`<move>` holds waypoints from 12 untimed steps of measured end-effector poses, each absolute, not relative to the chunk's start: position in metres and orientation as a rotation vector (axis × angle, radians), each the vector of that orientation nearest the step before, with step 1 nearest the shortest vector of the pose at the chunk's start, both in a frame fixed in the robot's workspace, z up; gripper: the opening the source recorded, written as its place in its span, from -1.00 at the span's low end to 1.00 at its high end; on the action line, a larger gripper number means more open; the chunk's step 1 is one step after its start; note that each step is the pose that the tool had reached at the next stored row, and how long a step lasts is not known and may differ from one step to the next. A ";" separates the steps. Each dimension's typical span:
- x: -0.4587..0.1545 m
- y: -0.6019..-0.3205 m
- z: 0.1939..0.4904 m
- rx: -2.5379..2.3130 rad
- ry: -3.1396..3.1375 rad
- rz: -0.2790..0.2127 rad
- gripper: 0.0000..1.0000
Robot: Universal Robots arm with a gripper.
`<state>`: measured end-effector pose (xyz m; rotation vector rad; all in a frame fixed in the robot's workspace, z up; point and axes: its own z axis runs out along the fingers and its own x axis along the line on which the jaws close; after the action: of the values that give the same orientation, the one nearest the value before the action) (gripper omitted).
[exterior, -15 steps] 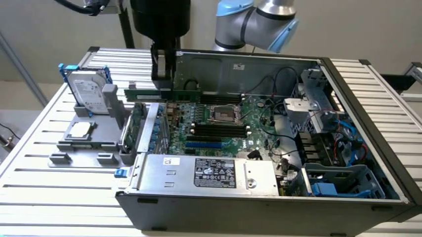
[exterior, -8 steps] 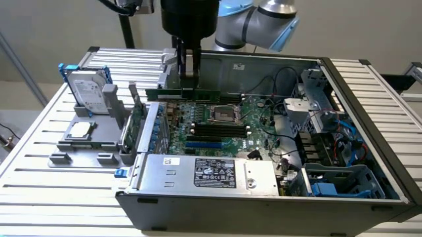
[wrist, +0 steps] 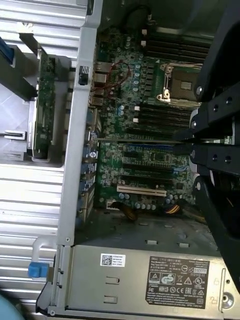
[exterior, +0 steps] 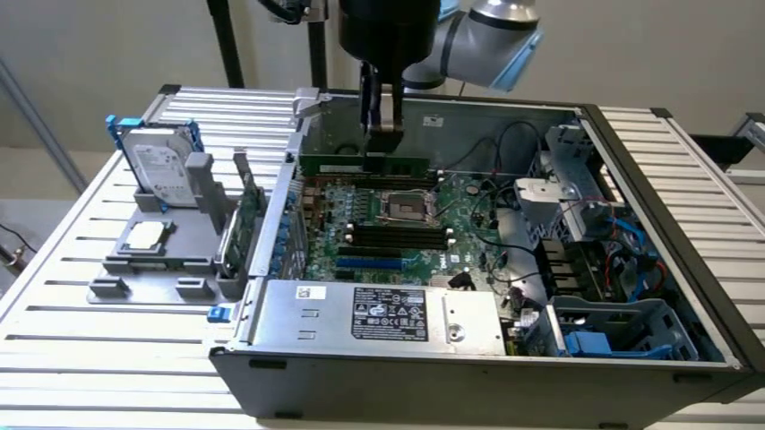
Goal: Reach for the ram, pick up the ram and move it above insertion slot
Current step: 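Pick up the ram and move it above insertion slot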
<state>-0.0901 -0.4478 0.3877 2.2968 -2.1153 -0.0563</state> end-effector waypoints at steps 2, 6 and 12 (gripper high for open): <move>-0.084 -0.442 0.387 2.297 -2.115 -0.056 -0.73; -0.074 -0.430 0.387 2.297 -2.115 -0.056 -0.73; -0.058 -0.417 0.385 2.297 -2.115 -0.056 -0.73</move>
<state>-0.0583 -0.4171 0.3854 2.2965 -2.1153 -0.0561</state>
